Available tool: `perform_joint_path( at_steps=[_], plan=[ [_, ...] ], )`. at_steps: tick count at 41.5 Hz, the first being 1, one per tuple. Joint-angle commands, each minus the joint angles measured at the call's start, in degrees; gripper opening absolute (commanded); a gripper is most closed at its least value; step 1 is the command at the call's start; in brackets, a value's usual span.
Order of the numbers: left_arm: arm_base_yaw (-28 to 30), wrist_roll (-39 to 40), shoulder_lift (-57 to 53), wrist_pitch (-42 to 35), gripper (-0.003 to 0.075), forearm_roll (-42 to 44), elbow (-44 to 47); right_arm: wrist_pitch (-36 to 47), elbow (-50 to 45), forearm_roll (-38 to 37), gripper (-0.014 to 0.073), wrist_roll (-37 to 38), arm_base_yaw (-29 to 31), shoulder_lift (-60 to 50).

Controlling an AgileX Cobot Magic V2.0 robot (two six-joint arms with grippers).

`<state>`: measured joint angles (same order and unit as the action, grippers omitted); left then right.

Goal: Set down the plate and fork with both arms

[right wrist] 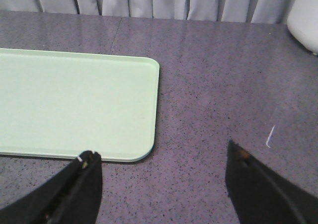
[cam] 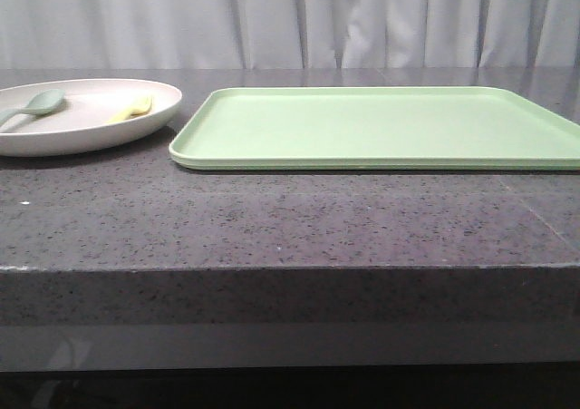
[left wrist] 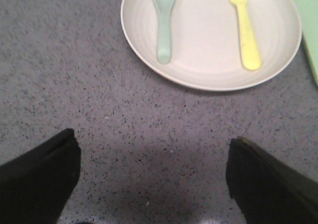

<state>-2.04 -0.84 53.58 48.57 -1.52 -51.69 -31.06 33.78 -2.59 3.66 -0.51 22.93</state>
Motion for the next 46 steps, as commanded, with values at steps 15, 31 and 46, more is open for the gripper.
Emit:
perform_joint_path(
  at_steps=[15, 31, 46],
  plan=[
    [14.5, -21.0, 19.2, -4.0, 0.0426, -28.9, -11.4, 4.3, 1.9, -1.0, 0.0541, -0.5, 0.2, 0.9],
    [19.3, -28.1, 34.8, -1.9, 0.0408, -41.1, -20.0, 4.3, 1.9, -1.0, 0.0541, -0.5, 0.2, 0.9],
    [19.3, -29.7, 46.3, -0.2, 0.0408, -48.5, -26.3, 4.3, 1.9, -1.0, 0.0541, -0.5, 0.2, 0.9]
  ],
)
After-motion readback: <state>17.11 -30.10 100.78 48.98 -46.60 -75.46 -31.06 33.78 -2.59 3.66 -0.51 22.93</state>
